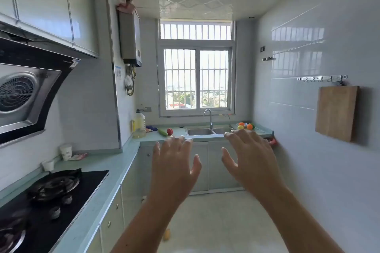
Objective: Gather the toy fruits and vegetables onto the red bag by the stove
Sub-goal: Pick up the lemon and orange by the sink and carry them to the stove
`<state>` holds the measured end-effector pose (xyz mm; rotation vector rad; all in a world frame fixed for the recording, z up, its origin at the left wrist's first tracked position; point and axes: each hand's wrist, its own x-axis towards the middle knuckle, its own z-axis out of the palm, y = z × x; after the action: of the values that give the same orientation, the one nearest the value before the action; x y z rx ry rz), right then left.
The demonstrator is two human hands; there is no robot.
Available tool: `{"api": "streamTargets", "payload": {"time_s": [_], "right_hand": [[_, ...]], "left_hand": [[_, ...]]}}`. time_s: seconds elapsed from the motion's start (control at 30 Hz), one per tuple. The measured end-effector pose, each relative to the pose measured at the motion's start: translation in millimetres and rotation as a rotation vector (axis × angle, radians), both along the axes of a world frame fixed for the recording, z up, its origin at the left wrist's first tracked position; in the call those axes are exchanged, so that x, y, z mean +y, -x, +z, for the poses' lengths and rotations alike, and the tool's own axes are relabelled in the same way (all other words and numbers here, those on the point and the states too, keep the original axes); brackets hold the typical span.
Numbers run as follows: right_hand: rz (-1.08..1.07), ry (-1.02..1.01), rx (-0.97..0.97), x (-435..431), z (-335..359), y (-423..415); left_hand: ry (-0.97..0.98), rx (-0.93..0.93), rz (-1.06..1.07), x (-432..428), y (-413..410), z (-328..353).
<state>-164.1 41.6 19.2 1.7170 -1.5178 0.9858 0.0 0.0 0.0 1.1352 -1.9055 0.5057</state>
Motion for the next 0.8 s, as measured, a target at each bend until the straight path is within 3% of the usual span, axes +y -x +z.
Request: {"api": "streamTargets", "payload": {"time_s": [0.37,0.8], "right_hand": [[-0.07,-0.054,-0.035,-78,-52,49],[-0.095,-0.041,-0.039,-237,-62,219]], "left_hand": [[0.04,0.052,-0.089,-83,59,-39],[-0.012,0.048,-0.152,-249,239,-46]]}}
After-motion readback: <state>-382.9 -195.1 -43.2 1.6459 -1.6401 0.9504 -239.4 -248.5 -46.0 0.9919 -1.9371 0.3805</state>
